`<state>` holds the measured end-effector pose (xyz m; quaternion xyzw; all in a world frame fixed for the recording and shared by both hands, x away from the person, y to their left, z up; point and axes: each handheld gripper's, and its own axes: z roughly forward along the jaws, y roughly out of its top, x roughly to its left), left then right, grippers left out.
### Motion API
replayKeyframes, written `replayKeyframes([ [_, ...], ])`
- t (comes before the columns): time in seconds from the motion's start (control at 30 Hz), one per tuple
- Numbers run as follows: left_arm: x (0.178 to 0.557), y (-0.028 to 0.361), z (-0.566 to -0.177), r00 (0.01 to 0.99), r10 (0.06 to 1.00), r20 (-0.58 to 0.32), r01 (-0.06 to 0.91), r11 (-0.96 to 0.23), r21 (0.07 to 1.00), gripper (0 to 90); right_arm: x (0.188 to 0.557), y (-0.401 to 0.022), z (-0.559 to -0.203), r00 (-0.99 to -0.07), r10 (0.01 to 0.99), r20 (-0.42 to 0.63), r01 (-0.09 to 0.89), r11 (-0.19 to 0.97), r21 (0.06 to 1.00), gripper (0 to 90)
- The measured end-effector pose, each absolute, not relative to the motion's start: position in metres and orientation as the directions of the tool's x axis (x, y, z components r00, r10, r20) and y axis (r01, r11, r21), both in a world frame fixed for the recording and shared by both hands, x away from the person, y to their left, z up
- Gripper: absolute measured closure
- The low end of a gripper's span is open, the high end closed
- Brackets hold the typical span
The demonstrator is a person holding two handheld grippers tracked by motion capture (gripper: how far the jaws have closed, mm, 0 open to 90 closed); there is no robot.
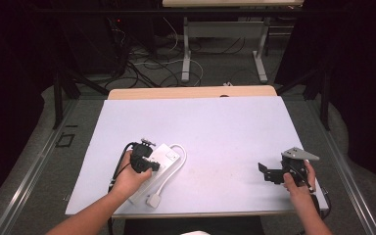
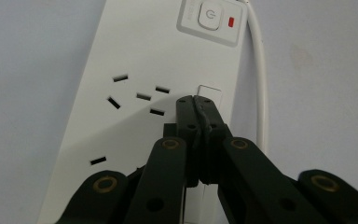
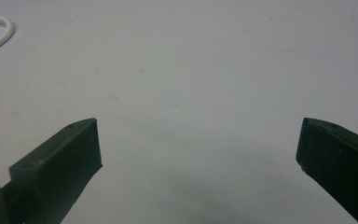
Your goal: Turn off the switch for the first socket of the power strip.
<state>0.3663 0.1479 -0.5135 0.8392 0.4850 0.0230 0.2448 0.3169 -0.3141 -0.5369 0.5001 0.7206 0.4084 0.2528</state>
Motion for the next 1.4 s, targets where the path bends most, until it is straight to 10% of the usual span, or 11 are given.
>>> replayKeyframes([
  [0.83,0.368,0.146,-0.511,0.527,0.826,-0.2,0.809,-0.416,0.414,88.8,0.317,-0.315,-0.537,-0.364,0.931,0.043,0.513,0.161,0.843,0.0],
  [1.4,0.364,0.149,-0.5,0.583,0.8,-0.143,0.746,-0.458,0.483,68.4,0.317,-0.315,-0.537,-0.369,0.928,0.042,0.516,0.167,0.84,0.0],
])
